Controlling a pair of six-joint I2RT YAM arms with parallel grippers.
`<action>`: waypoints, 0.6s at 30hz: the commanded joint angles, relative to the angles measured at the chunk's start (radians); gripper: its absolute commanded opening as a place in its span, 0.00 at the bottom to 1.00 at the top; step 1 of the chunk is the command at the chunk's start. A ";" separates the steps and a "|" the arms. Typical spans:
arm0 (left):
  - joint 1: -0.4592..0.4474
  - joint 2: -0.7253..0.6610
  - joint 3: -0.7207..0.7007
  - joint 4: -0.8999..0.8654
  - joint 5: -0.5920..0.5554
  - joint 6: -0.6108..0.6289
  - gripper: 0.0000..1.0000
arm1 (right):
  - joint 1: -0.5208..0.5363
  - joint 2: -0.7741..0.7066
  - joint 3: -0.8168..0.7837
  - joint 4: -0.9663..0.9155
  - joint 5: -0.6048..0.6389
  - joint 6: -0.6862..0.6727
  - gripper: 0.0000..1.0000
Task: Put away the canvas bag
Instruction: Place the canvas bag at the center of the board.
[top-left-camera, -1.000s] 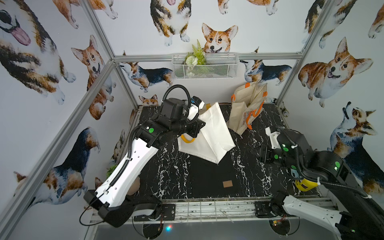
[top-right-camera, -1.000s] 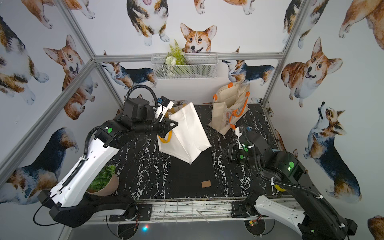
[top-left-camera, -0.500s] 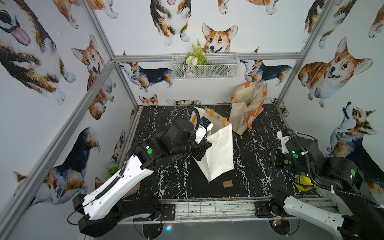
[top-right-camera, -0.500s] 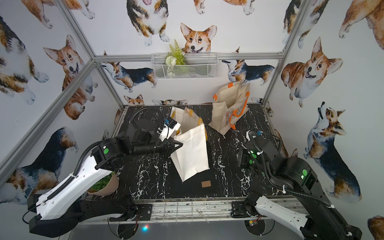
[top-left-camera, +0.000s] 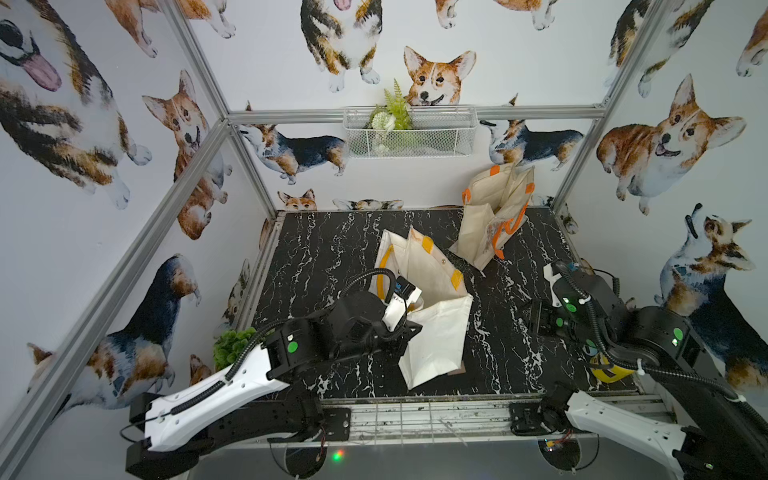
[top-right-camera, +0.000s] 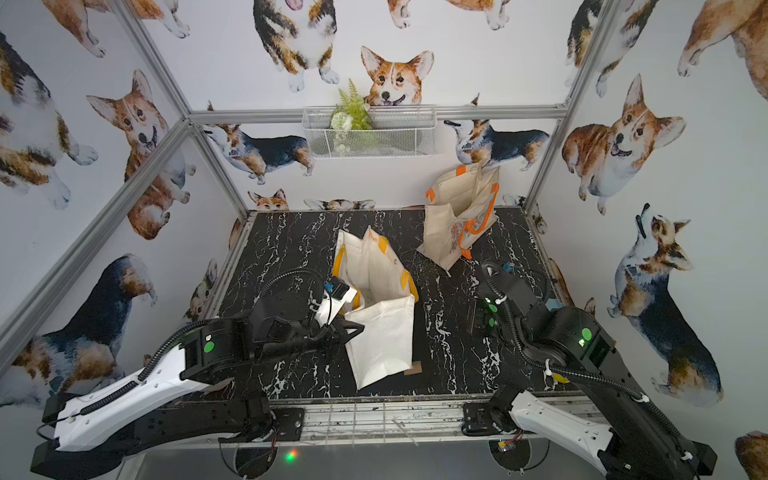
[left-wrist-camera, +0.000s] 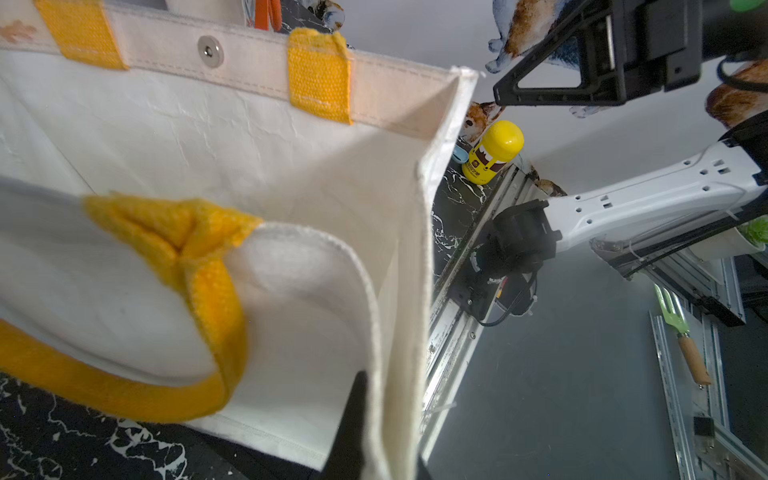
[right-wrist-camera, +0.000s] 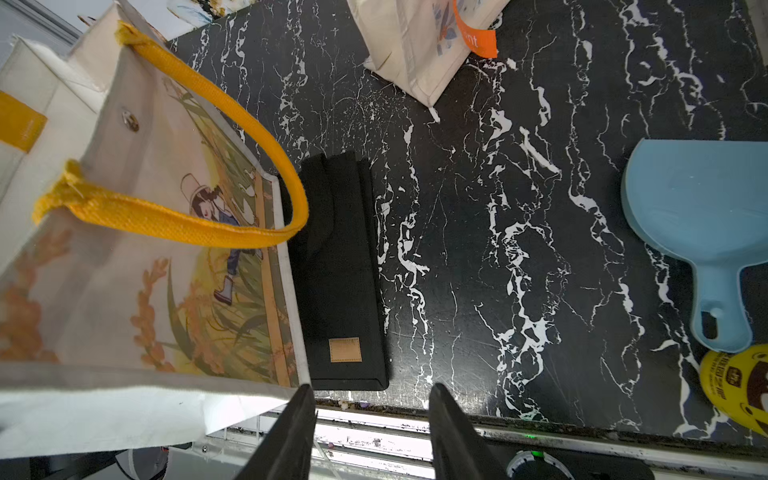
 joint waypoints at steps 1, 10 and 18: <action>-0.005 -0.019 -0.002 0.040 -0.034 -0.043 0.21 | 0.000 0.032 0.016 0.052 -0.001 -0.034 0.47; -0.003 -0.016 0.099 -0.137 -0.072 -0.048 0.51 | -0.068 0.155 0.161 0.060 -0.073 -0.142 0.48; 0.008 -0.068 0.208 -0.419 -0.489 -0.219 0.56 | -0.096 0.262 0.230 0.089 -0.217 -0.169 0.49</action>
